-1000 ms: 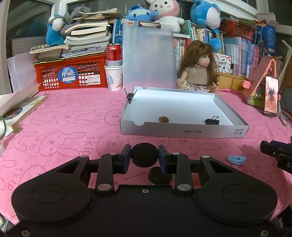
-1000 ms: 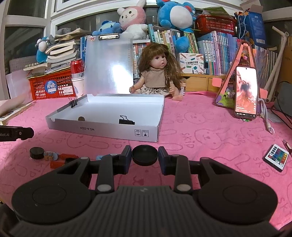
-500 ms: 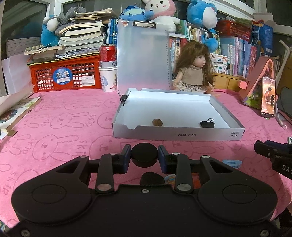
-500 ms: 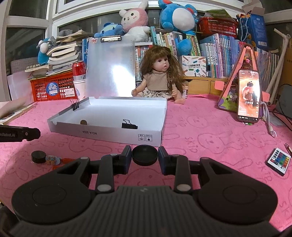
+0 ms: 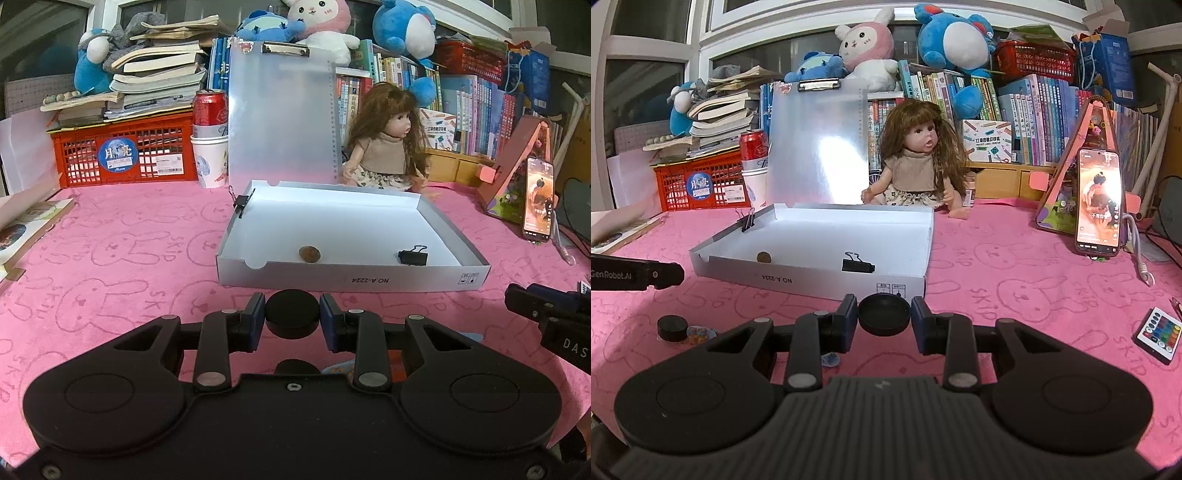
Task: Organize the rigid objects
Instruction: 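Carry both black pucks into the white box and open both tools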
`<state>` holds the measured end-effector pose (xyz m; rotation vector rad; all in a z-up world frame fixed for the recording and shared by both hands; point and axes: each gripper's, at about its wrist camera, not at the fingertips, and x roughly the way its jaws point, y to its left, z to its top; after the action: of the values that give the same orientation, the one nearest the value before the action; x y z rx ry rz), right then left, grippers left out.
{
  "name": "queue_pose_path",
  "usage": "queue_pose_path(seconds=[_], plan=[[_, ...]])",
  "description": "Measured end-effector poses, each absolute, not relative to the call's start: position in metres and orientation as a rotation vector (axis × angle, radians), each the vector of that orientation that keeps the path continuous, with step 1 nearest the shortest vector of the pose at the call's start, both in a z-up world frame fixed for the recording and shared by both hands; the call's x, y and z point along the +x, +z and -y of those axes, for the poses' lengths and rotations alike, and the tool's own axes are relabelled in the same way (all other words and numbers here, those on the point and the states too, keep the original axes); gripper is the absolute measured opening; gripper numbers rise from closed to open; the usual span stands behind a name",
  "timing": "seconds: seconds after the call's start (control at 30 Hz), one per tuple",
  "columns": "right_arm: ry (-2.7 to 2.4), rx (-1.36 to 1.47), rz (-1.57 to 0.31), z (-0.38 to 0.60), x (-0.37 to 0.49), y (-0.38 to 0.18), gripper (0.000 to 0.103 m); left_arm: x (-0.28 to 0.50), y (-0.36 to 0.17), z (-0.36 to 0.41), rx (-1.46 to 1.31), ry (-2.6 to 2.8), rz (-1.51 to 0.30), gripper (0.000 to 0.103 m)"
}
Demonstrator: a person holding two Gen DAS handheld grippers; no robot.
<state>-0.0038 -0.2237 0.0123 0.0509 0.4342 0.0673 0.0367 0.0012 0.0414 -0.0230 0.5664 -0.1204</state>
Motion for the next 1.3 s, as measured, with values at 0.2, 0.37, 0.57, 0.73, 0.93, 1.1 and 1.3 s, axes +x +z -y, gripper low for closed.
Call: queue_pose_path(seconds=[0.2,0.37,0.57,0.73,0.93,1.1,1.3], plan=[[0.078,0.059,-0.447,0.223,0.006,0.016,0.036,0.051,0.045,-0.001,-0.041,-0.127,-0.583,0.031],[0.092,0.080,-0.471,0.223,0.022,0.023,0.036,0.075,0.052,0.000,-0.071,-0.138,-0.611,0.031],[0.097,0.127,-0.518,0.229,0.059,0.034,0.036,0.117,0.060,0.004,-0.088,-0.134,-0.651,0.031],[0.101,0.229,-0.598,0.239,0.102,0.037,0.036,0.156,0.061,0.012,-0.088,-0.131,-0.680,0.031],[0.112,0.328,-0.684,0.246,0.147,0.029,0.036,0.198,0.049,0.022,-0.103,-0.104,-0.726,0.031],[0.088,0.311,-0.721,0.241,0.170,0.022,0.036,0.219,0.037,0.029,-0.081,-0.079,-0.744,0.031],[0.071,0.285,-0.753,0.236,0.184,0.011,0.037,0.232,0.020,0.033,-0.056,-0.053,-0.765,0.031]])
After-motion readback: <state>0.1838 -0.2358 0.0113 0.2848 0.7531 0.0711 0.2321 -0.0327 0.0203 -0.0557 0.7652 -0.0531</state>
